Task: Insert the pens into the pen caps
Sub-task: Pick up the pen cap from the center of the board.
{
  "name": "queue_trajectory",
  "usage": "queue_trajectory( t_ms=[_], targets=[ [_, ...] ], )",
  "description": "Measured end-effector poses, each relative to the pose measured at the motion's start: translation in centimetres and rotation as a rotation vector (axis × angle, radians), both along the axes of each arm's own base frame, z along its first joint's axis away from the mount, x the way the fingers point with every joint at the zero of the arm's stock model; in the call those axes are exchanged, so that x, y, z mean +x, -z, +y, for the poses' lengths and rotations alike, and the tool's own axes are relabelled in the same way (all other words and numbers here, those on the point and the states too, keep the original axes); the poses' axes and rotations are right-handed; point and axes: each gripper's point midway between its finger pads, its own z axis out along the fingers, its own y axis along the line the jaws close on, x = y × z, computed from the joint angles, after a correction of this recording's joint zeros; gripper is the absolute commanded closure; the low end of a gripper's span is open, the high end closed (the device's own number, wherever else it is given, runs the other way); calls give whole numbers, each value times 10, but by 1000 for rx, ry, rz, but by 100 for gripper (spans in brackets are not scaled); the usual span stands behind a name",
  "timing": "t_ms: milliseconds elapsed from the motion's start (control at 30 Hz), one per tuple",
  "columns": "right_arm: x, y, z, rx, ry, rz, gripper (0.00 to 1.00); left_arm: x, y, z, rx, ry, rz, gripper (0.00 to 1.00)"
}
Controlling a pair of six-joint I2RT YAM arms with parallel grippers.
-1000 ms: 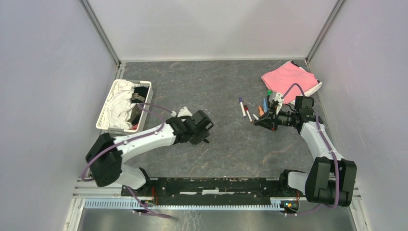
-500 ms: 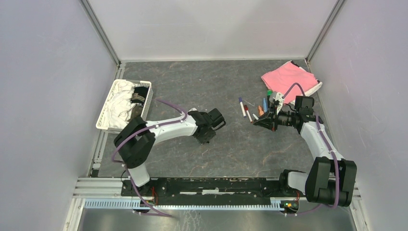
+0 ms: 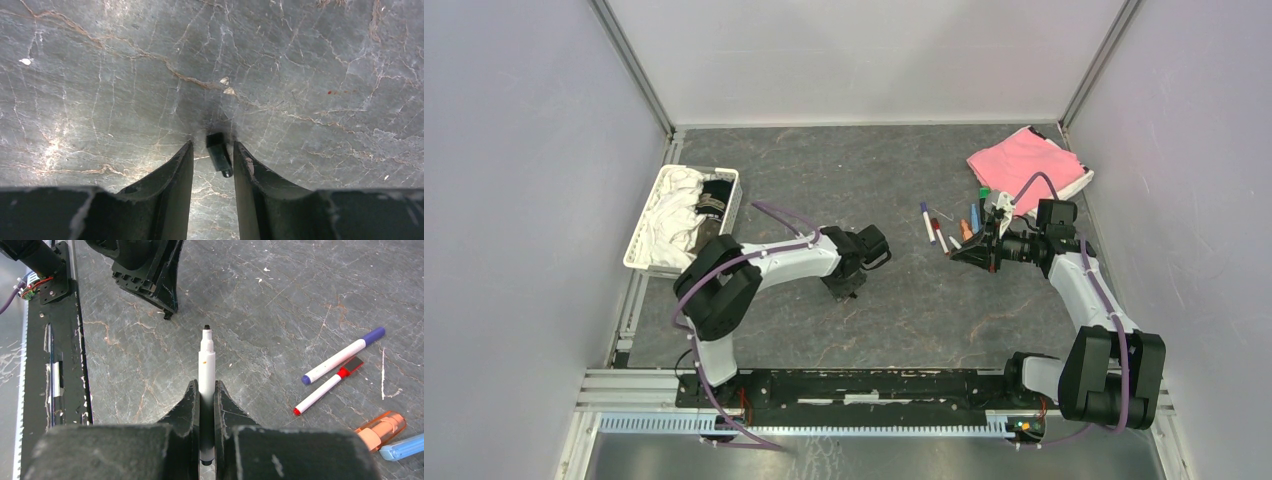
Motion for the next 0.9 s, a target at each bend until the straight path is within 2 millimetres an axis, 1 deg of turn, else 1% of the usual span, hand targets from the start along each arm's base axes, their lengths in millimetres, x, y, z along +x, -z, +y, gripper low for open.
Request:
queue_trajectory(
  t_ms=[133,233,267,467,633,733,833,900],
  targets=[
    [0,0,0,0,0,0,100,4,2,0,7,-11,10,62],
    [0,0,0,0,0,0,100,5,2,-1,9,-11,12,68],
    [0,0,0,0,0,0,100,5,2,-1,10,-11,13,71],
    [0,0,0,1,0,0,100,4,3,-1,9,-11,22,77],
    [0,0,0,3,-2,-1,100,5,3,-4,-12,-3,23,87],
    [-1,-1,1,5,-4,-1,100,11,1,-10,-32,41,0,98],
    [-2,-2,2,15,-12,-4,100,17,-3,-17,-59,120,-41,98],
    [-3,-3,3,20,-19,-6,100,19,-12,-19,-82,177,-81,98]
  ],
)
